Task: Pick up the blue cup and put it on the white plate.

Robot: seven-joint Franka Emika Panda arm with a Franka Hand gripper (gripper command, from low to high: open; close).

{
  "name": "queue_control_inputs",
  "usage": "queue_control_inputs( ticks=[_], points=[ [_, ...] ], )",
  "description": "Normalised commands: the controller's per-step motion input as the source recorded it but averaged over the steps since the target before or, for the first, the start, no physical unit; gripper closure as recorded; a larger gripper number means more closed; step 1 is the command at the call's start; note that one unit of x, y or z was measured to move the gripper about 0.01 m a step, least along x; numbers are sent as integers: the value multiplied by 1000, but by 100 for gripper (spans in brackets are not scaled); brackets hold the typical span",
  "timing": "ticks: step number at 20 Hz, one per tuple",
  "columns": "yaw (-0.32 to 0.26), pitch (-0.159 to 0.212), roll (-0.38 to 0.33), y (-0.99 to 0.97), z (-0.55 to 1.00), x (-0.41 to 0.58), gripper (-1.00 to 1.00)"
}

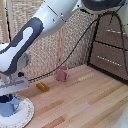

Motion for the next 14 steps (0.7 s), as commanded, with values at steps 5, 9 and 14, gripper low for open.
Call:
queue_control_inputs(
  ticks=[5, 9, 14],
  points=[
    [-35, 61, -74, -111, 643, 28, -100],
    [-28, -5, 0, -159, 678, 0, -100],
    [-14, -143, -25, -103, 673, 225, -100]
  ],
)
